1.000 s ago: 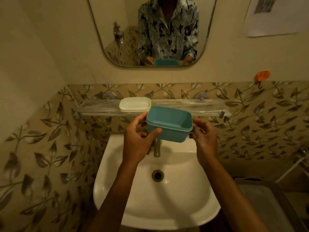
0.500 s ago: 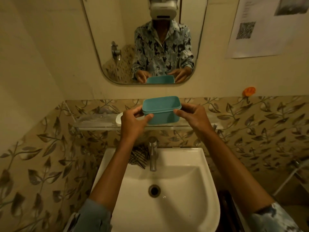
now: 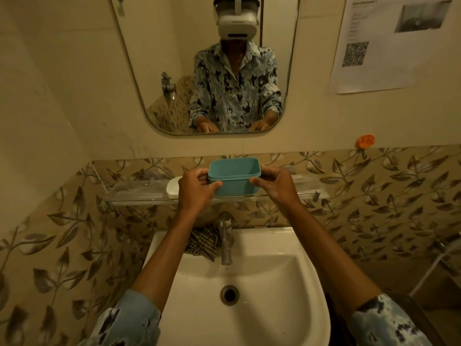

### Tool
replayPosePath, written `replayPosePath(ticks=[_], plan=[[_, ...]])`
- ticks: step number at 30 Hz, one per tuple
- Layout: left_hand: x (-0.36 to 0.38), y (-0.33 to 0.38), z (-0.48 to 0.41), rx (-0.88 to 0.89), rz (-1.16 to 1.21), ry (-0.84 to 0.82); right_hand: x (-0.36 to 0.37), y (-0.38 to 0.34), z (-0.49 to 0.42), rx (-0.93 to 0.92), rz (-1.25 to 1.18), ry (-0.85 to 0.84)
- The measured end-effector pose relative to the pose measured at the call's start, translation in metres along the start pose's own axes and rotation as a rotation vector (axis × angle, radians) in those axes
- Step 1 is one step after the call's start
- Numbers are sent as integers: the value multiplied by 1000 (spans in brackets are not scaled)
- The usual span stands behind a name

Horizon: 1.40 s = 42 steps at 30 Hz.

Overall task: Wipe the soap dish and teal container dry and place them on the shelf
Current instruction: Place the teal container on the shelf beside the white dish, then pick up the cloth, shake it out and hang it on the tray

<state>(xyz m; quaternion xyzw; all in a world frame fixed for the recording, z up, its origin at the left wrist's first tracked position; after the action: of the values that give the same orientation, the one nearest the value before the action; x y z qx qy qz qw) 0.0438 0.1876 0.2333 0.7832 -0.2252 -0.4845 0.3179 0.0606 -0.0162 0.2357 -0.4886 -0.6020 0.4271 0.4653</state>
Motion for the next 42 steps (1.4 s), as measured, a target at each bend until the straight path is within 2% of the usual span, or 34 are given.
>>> replayPosePath(ticks=[13,23,26,28,31,33,35,40,42], plan=[[2,-1,4,41,-154,-15,-3,15,1,19,56,23],[1,0,6,45,-107,-40,-4,22,5,-71,69,17],[-6,-5,7,-25,-80,9,-7,21,11,-117,122,50],[-16,-13,9,-49,-67,76,-12,23,16,-183,159,135],[-27,-30,26,-7,-35,199,-23,33,34,-245,125,265],[-21,-51,46,-5,-18,217,-29,47,50,-246,99,267],[-4,-83,68,-85,-50,151,-32,72,68,-162,88,263],[53,-168,103,-334,-347,-210,-29,141,115,184,132,170],[69,-183,100,-317,-439,-296,-27,162,134,280,156,116]])
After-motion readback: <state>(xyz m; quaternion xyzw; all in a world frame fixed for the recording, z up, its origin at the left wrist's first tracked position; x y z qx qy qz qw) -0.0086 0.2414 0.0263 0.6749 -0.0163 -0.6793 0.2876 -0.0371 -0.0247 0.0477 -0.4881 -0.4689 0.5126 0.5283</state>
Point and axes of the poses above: each hand's wrist, its own z-axis away from the middle knuckle, its own x-axis out of the palm, y = z × x, the point moved 2 cm from there along -z, towards the middle knuckle, and after that the axes turned 15 degrees about -z, right-handed, at the moved point
